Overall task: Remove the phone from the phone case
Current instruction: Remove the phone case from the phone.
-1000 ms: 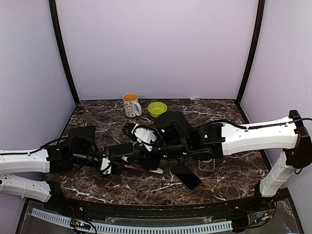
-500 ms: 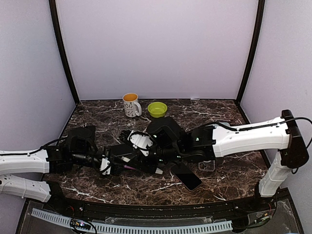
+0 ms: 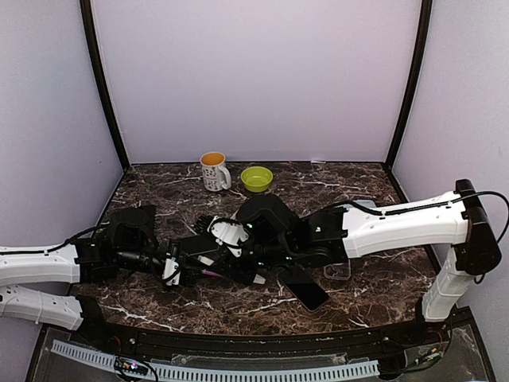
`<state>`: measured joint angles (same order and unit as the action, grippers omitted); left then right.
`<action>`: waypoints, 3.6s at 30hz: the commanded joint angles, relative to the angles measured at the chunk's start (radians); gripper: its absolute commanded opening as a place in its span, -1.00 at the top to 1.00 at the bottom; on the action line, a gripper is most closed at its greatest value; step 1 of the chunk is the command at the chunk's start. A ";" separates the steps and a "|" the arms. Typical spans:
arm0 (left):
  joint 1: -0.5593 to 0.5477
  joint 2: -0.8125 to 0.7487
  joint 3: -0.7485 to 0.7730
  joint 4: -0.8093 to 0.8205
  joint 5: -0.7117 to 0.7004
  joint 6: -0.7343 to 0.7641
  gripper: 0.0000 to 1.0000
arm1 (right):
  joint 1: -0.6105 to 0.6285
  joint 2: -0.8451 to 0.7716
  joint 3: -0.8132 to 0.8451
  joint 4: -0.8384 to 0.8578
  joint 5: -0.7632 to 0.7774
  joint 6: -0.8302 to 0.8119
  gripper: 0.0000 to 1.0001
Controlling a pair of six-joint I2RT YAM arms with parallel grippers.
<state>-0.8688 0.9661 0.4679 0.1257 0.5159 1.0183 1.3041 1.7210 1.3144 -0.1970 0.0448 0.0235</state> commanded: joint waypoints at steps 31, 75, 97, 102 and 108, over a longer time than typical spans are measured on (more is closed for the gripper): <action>-0.006 -0.071 -0.022 0.128 -0.030 0.001 1.00 | 0.035 0.056 0.019 -0.099 0.093 0.021 0.62; -0.006 -0.105 -0.031 0.135 -0.029 -0.001 1.00 | 0.085 0.155 0.140 -0.180 0.167 0.017 0.99; -0.006 -0.123 -0.037 0.137 -0.062 0.006 1.00 | 0.088 0.079 0.037 -0.207 0.292 0.100 1.00; -0.006 -0.133 -0.042 0.137 -0.066 0.003 1.00 | 0.088 0.074 0.027 -0.216 0.301 0.109 1.00; -0.006 -0.135 -0.045 0.142 -0.080 0.002 1.00 | 0.085 0.054 -0.014 -0.209 0.310 0.126 1.00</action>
<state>-0.8753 0.8738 0.4084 0.0814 0.4423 1.0145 1.3872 1.8011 1.3472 -0.3477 0.3500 0.1131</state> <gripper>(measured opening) 0.142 0.097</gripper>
